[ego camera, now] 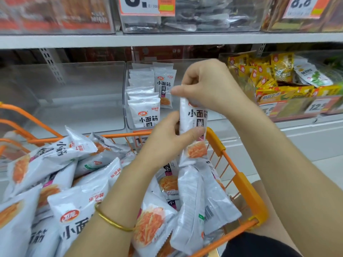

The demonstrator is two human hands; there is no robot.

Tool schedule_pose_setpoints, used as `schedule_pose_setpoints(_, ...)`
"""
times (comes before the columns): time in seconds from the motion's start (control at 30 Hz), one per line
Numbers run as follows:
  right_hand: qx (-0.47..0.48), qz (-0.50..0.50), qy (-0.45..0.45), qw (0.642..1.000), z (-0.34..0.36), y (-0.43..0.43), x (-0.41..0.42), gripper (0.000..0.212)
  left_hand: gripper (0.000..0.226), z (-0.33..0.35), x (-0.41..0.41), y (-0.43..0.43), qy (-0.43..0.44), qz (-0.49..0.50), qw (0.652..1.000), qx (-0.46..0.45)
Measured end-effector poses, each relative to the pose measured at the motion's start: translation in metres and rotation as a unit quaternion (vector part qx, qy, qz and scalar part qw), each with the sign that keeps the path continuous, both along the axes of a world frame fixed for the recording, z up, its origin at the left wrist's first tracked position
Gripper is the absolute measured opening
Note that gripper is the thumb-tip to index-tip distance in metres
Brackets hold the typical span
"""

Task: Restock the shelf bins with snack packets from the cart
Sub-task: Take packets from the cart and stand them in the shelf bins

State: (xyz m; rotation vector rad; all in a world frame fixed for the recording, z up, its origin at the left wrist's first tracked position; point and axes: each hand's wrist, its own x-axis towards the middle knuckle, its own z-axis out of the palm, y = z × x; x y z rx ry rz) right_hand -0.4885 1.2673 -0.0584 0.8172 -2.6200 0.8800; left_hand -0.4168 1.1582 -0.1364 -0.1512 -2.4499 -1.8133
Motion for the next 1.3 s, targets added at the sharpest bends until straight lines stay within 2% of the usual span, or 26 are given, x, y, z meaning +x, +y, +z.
schedule_pose_setpoints(0.07, -0.099, -0.003, -0.019, 0.995, -0.004, -0.003, -0.006, 0.031, 0.027, -0.001, -0.002, -0.003, -0.006, 0.026, 1.0, 0.016)
schedule_pose_setpoints(0.13, -0.169, -0.034, -0.064, 0.983, -0.011, 0.001, -0.013, 0.027, 0.037, -0.001, -0.004, -0.007, -0.018, 0.045, 0.998, 0.031)
schedule_pose_setpoints(0.23, -0.108, -0.022, -0.216, 0.97, -0.024, 0.01, -0.012, 0.036, 0.037, 0.002, -0.004, -0.008, -0.019, 0.063, 0.996, 0.062)
schedule_pose_setpoints(0.3, -0.087, 0.046, -0.324, 0.941, -0.031, 0.013, -0.007, 0.026, 0.029, 0.003, -0.006, -0.009, -0.008, 0.082, 0.994, 0.071)
schedule_pose_setpoints(0.37, -0.095, 0.09, -0.368, 0.921, -0.037, 0.013, -0.006, 0.022, 0.024, 0.001, -0.007, -0.01, 0.001, 0.109, 0.992, 0.062)
schedule_pose_setpoints(0.47, -0.165, 0.076, -0.401, 0.898, -0.041, 0.012, -0.016, 0.017, 0.022, -0.001, -0.009, -0.011, 0.014, 0.143, 0.988, 0.055)
schedule_pose_setpoints(0.53, -0.22, 0.021, -0.408, 0.886, -0.04, 0.011, -0.03, 0.007, 0.026, -0.001, -0.01, -0.013, 0.039, 0.177, 0.983, 0.025)
schedule_pose_setpoints(0.63, -0.289, -0.058, -0.385, 0.874, -0.041, 0.006, -0.066, 0.011, 0.031, -0.004, -0.01, -0.02, 0.106, 0.239, 0.956, -0.133)
schedule_pose_setpoints(0.7, -0.29, -0.091, -0.369, 0.878, -0.048, -0.003, -0.09, 0.019, 0.031, -0.007, -0.009, -0.021, 0.106, 0.248, 0.936, -0.228)
schedule_pose_setpoints(0.77, -0.263, -0.116, -0.368, 0.884, -0.06, -0.015, -0.109, 0.027, 0.031, -0.009, -0.009, -0.02, 0.077, 0.245, 0.925, -0.279)
schedule_pose_setpoints(0.93, -0.214, -0.146, -0.364, 0.895, -0.089, -0.046, -0.142, 0.03, 0.032, -0.012, -0.01, -0.023, 0.041, 0.241, 0.934, -0.259)
schedule_pose_setpoints(1.1, -0.123, -0.166, -0.266, 0.942, -0.101, -0.069, -0.16, 0.034, 0.032, -0.015, -0.011, -0.025, 0.027, 0.24, 0.935, -0.259)
schedule_pose_setpoints(1.3, -0.115, -0.181, -0.234, 0.948, -0.11, -0.085, -0.169, 0.05, 0.03, -0.018, -0.012, -0.026, 0.031, 0.243, 0.933, -0.265)
